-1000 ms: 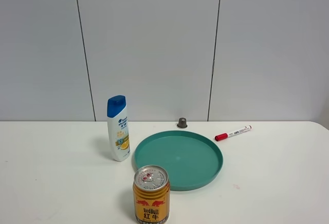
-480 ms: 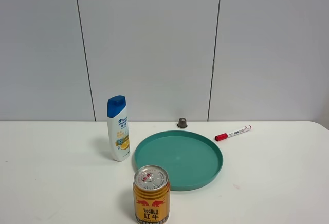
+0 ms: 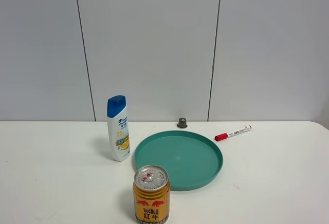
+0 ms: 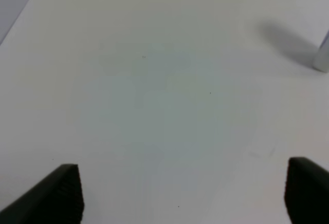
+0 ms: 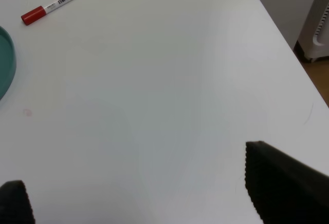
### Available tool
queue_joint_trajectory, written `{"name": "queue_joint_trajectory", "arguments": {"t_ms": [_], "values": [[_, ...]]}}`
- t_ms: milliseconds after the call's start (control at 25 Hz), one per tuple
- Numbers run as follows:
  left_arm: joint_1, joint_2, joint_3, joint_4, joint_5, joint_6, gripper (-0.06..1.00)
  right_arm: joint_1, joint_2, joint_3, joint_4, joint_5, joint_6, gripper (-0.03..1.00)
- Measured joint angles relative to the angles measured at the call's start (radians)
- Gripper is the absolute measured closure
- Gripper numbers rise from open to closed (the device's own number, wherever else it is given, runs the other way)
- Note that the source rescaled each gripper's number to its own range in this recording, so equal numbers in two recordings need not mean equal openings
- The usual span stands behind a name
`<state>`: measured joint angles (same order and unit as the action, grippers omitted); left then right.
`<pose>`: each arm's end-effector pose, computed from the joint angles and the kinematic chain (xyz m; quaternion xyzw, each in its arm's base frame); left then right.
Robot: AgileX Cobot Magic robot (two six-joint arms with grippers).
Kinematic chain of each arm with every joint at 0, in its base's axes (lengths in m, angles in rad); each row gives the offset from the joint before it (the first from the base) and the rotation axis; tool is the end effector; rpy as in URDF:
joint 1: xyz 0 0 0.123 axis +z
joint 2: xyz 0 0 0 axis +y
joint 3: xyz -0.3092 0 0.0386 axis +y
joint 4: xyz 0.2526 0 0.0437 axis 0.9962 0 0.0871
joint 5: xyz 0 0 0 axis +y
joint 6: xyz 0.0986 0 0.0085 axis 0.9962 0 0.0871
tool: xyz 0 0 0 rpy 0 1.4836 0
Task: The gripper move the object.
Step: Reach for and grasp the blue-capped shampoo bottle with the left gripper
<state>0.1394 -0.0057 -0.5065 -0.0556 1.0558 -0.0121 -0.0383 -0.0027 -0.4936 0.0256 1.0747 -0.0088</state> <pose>-0.0211 -0.0078 0.2781 -0.0630 0.8461 0.0059 0.5293 -0.0207 0.0030 0.2727 0.0121 0.8577 0.0007 0.5141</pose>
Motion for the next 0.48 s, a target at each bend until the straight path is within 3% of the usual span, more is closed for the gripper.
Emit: {"name": "queue_joint_trajectory", "arguments": {"t_ms": [200,480], "values": [[0.000,0.110,-0.074,-0.032,-0.015,0.000,0.27,0.000,0.000,0.000,0.000,0.000,0.000,-0.03],[0.000,0.489,-0.380,-0.056,-0.066,0.072,0.27,0.000,0.000,0.000,0.000,0.000,0.000,-0.03]]}}
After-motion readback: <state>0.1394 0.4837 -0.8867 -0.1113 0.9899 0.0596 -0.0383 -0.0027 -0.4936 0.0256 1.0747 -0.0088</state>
